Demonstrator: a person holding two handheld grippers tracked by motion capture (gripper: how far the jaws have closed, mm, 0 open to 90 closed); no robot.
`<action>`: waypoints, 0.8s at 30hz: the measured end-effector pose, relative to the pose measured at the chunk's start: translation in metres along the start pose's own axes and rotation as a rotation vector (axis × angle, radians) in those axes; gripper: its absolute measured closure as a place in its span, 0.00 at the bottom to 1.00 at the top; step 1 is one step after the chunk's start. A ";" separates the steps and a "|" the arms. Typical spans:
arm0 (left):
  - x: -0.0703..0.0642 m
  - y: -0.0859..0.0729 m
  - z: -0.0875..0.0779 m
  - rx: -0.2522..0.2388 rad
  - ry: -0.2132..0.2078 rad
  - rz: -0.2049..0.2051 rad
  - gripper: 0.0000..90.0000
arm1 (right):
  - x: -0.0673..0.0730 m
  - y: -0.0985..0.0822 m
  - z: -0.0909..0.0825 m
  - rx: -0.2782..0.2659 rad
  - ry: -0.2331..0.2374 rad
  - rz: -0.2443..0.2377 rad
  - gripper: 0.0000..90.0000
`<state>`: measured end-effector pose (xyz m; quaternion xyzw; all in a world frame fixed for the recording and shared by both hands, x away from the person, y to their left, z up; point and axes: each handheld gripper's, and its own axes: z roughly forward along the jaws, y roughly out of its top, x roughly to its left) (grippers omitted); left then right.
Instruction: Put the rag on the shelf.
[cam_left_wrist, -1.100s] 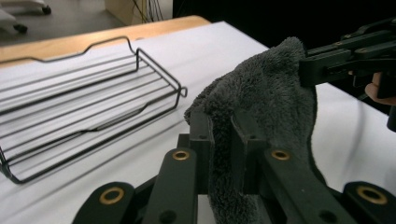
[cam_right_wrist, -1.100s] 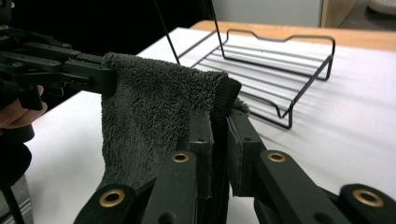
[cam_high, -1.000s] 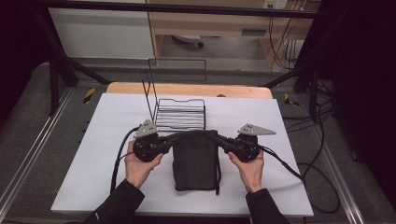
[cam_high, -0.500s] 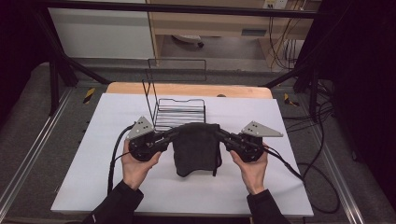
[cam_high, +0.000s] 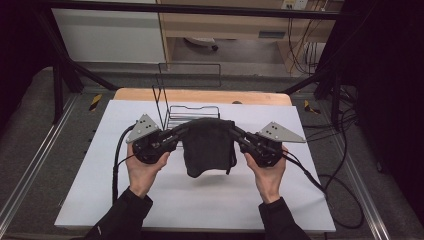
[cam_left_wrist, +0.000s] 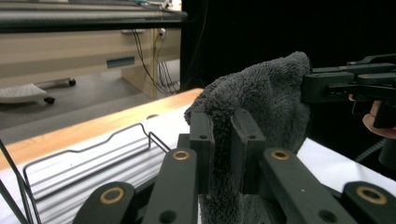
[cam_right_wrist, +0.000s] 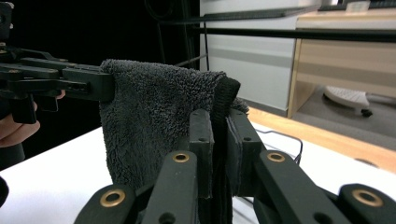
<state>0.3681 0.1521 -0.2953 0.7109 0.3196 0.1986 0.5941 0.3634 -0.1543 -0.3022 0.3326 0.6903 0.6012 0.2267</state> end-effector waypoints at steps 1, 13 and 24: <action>0.001 0.002 0.000 -0.008 0.001 -0.001 0.89 | 0.000 0.000 0.000 0.000 0.000 0.000 0.92; 0.003 0.027 -0.006 -0.091 0.019 0.010 0.89 | 0.006 0.023 0.002 -0.077 -0.012 -0.030 0.92; 0.004 0.047 -0.009 -0.138 0.025 0.023 0.89 | 0.012 0.045 0.002 -0.125 -0.030 -0.064 0.92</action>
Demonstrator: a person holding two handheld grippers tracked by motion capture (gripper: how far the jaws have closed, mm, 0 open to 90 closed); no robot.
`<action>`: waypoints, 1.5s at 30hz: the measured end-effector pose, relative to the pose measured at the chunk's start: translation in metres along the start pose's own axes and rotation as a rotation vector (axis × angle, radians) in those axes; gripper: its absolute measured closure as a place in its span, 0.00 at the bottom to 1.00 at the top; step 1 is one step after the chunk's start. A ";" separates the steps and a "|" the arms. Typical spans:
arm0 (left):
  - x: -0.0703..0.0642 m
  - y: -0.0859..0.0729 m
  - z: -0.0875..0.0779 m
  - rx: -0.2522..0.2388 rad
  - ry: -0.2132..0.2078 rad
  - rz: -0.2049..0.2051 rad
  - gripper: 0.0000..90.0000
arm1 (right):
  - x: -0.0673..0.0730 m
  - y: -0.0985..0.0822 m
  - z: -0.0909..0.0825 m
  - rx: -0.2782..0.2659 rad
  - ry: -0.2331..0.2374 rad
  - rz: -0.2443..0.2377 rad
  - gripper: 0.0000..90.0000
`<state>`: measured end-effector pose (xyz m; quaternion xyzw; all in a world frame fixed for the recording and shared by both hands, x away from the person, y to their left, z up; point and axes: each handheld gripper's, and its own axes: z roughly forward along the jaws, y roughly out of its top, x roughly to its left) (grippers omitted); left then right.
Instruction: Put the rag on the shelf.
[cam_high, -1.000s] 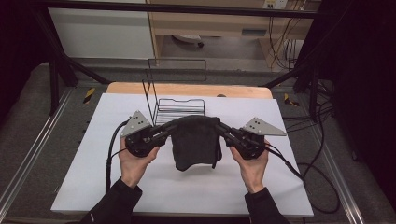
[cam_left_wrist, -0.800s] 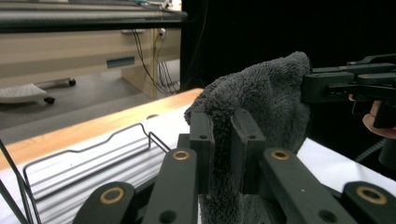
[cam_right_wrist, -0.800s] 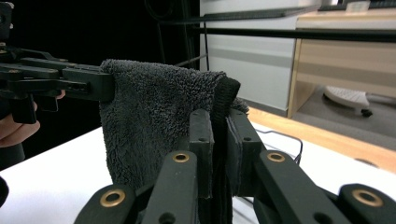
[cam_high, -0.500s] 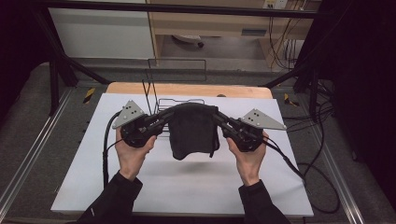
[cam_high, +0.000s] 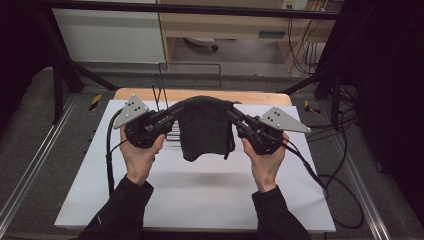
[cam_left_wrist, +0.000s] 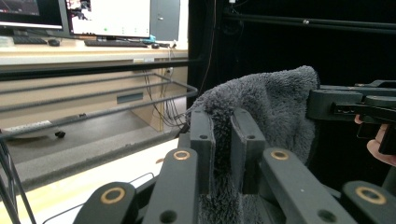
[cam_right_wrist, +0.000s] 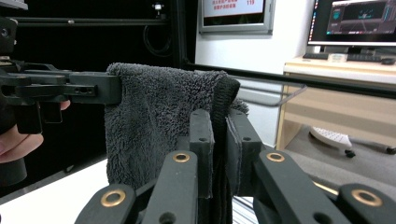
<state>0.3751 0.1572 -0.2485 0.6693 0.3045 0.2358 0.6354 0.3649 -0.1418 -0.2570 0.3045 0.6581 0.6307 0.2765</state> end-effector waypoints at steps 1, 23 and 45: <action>0.000 0.002 0.000 -0.007 0.000 0.000 0.90 | 0.001 0.002 0.000 -0.005 -0.002 -0.003 0.92; 0.008 0.048 -0.010 -0.139 0.042 0.027 0.90 | 0.014 0.055 0.015 -0.116 -0.020 -0.075 0.92; 0.026 0.092 -0.005 -0.200 0.082 0.025 0.90 | 0.010 0.095 0.043 -0.181 -0.026 -0.091 0.92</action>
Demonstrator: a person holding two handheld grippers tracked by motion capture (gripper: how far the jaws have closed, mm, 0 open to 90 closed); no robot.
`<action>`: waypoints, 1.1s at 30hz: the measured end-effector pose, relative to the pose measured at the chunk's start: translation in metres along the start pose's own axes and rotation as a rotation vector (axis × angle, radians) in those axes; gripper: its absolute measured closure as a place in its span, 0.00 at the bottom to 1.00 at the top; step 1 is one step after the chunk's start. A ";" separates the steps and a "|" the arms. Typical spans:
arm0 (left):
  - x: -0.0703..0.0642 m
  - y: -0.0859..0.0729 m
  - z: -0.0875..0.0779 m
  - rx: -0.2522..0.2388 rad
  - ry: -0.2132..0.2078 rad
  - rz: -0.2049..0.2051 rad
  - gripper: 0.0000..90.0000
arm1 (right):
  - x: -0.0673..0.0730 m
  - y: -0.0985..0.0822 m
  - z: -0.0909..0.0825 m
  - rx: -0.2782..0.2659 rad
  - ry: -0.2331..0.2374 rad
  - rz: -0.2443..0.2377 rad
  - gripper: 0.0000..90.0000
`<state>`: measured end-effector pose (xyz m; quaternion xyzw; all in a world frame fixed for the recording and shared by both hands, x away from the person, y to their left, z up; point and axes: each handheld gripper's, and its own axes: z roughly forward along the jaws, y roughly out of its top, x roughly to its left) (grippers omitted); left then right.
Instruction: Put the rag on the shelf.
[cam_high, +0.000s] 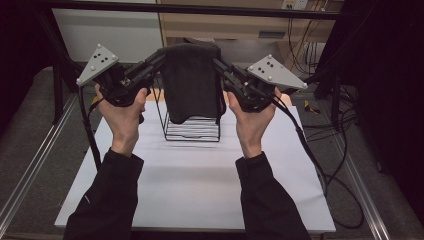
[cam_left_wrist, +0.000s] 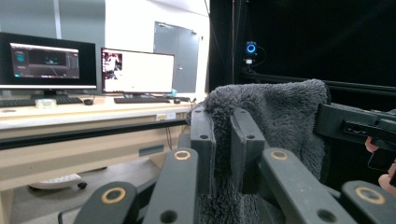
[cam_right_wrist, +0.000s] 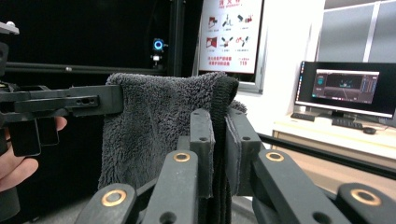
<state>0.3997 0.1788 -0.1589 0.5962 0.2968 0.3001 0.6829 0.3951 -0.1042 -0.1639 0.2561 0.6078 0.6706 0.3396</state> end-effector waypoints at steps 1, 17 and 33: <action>0.000 0.002 0.001 -0.002 0.004 0.005 0.90 | -0.001 0.002 0.002 -0.004 0.001 0.000 0.92; 0.012 0.028 0.018 -0.027 0.028 0.015 0.90 | -0.012 0.021 0.027 -0.045 -0.012 -0.002 0.92; 0.033 0.041 0.042 -0.034 0.053 0.018 0.90 | -0.029 0.030 0.055 -0.085 -0.008 0.012 0.92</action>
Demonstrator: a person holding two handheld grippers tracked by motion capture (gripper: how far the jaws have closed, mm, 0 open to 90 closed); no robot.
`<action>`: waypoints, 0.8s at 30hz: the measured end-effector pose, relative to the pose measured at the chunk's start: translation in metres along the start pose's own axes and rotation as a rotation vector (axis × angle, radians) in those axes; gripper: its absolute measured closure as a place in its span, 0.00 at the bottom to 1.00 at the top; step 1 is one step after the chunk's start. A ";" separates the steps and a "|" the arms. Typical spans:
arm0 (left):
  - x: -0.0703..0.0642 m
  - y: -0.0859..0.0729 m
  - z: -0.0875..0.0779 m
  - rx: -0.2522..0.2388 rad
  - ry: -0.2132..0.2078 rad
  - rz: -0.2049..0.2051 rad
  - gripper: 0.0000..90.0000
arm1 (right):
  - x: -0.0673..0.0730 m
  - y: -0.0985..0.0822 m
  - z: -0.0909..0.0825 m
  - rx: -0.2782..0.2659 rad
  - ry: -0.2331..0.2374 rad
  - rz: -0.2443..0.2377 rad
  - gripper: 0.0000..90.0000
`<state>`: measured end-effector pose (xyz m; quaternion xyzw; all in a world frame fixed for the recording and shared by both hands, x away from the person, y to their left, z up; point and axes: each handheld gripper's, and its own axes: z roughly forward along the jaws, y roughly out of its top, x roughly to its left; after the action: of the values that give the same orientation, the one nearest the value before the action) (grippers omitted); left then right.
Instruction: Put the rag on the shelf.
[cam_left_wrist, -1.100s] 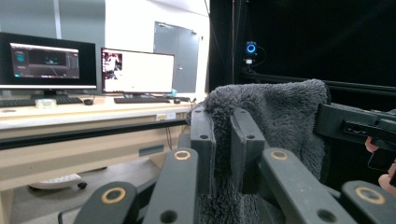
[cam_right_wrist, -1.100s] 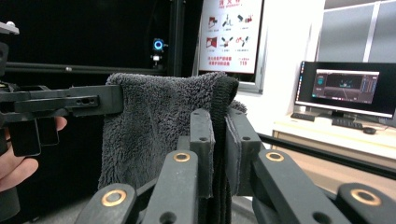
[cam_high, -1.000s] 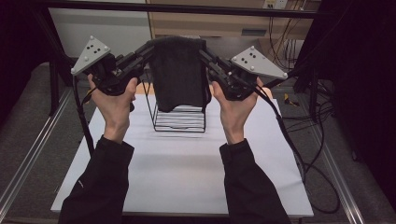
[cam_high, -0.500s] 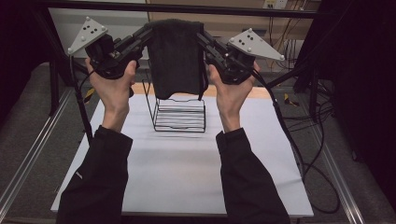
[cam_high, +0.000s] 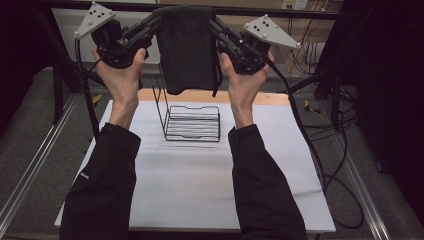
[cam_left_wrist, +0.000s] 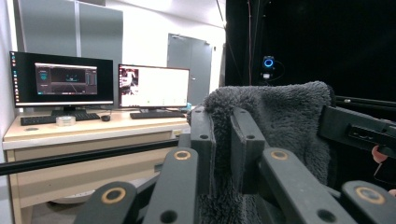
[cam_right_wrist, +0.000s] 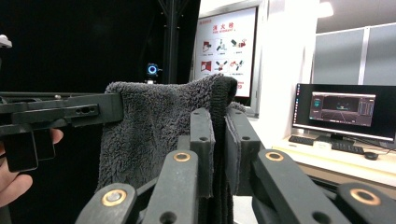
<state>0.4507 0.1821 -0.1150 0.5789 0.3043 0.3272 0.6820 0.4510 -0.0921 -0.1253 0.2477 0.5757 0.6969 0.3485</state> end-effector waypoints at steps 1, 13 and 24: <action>0.002 0.001 0.002 0.004 0.004 0.005 0.90 | -0.001 0.000 0.002 0.000 -0.001 0.000 0.92; 0.024 -0.008 0.024 0.022 0.031 0.003 0.90 | -0.016 -0.006 0.025 0.030 -0.010 -0.002 0.92; 0.035 -0.028 0.032 0.040 0.020 0.050 0.90 | -0.024 -0.029 0.032 0.075 -0.017 0.015 0.92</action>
<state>0.5000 0.1881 -0.1389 0.5966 0.3032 0.3438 0.6587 0.4956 -0.0875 -0.1451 0.2710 0.5966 0.6753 0.3386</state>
